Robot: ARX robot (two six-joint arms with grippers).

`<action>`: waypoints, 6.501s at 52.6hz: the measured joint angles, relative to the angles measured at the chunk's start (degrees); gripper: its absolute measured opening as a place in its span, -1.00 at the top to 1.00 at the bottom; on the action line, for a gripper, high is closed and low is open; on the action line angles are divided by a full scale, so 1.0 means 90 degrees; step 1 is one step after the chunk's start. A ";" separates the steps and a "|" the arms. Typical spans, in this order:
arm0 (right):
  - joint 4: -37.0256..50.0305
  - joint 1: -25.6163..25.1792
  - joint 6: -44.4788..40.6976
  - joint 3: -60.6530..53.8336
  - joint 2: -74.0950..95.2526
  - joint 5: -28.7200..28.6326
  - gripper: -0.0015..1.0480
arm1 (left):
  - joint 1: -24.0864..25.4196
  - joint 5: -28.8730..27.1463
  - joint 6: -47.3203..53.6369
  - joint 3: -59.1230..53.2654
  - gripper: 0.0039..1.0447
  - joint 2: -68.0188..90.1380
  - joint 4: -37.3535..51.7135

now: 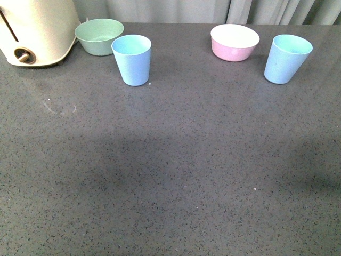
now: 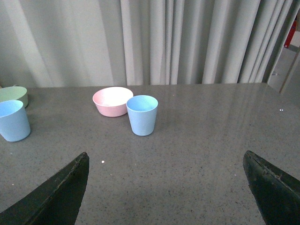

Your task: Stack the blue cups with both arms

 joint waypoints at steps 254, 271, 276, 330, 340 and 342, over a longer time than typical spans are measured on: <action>0.0000 0.0000 0.0000 0.0000 -0.0002 0.0000 -0.83 | -0.4065 -0.0612 -0.3121 1.1276 0.62 1.4549 -0.3920; 0.0000 0.0000 0.0000 0.0000 -0.0002 0.0002 -0.83 | -0.4031 -0.0413 -0.3169 1.1227 -0.51 1.4416 -0.3747; 0.0000 0.0000 0.0000 0.0000 -0.0002 0.0000 -0.83 | -0.4002 -0.0403 -0.3167 1.1026 -0.86 1.4086 -0.3606; 0.0000 0.0000 0.0000 0.0000 -0.0002 0.0000 -0.83 | -0.1472 -0.1440 -0.0058 0.2142 0.97 0.8174 0.5875; 0.0000 0.0000 0.0000 0.0000 -0.0002 0.0000 -0.83 | -0.1110 -0.1107 -0.0036 0.1460 0.97 0.7414 0.5853; 0.0000 0.0000 0.0000 0.0002 -0.0002 0.0000 -0.83 | -0.1025 -0.1005 -0.0032 0.1299 0.97 0.7198 0.5802</action>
